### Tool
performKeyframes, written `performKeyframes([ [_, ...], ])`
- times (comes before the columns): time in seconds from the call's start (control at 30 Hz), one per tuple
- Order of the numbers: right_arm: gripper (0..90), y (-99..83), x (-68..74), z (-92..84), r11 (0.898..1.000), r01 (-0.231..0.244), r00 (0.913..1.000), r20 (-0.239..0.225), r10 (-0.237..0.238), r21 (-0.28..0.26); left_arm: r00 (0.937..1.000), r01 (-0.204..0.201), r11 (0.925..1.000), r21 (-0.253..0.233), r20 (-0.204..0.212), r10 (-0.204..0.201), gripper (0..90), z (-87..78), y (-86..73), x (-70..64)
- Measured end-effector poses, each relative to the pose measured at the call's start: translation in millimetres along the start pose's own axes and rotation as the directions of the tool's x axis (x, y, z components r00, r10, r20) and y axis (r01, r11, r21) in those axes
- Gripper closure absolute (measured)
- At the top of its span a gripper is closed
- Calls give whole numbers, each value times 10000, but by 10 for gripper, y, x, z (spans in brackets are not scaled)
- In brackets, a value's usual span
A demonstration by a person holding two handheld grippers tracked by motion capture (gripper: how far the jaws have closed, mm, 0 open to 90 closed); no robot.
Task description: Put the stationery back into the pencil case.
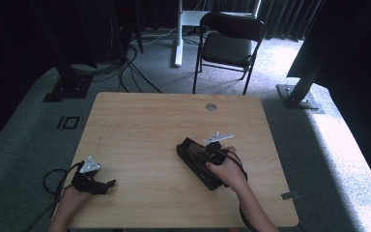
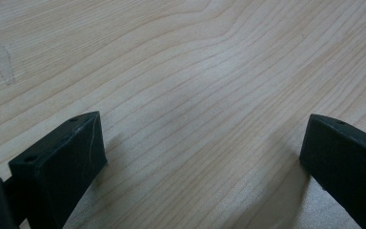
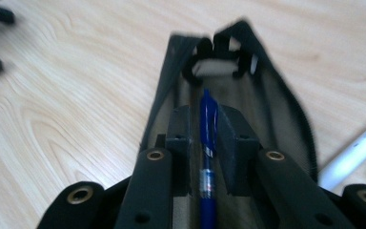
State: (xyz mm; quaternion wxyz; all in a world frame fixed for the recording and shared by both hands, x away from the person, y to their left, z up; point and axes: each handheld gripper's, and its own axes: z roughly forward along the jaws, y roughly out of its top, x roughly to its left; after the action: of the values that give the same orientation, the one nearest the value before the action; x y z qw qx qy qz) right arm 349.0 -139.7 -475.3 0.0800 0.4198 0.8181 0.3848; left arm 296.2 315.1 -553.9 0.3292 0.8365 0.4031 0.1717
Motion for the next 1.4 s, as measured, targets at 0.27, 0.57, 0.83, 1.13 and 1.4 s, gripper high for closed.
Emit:
performKeyframes([
  [0.27,711,68,-305,-291,9879,-717,9927,861,840,-1376,10000,1,10000,0,1,-1,16,0,0,0],
  [0.57,642,-86,-789,-172,9722,-1861,9481,2336,2157,-1425,10000,4,10000,-3,0,-4,16,0,0,0],
  [0.83,603,-245,-995,161,9616,-2550,9142,2988,2740,-1015,10000,1,10000,-1,0,-1,16,0,0,0],
  [1.13,605,-265,-1010,320,9595,-2747,9067,3152,2803,-629,10000,1,10000,-2,0,-1,16,0,0,0],
  [1.4,683,-267,-1017,268,9562,-2904,9015,3242,2867,-382,10000,2,10000,-2,-1,-2,16,0,0,0],
])
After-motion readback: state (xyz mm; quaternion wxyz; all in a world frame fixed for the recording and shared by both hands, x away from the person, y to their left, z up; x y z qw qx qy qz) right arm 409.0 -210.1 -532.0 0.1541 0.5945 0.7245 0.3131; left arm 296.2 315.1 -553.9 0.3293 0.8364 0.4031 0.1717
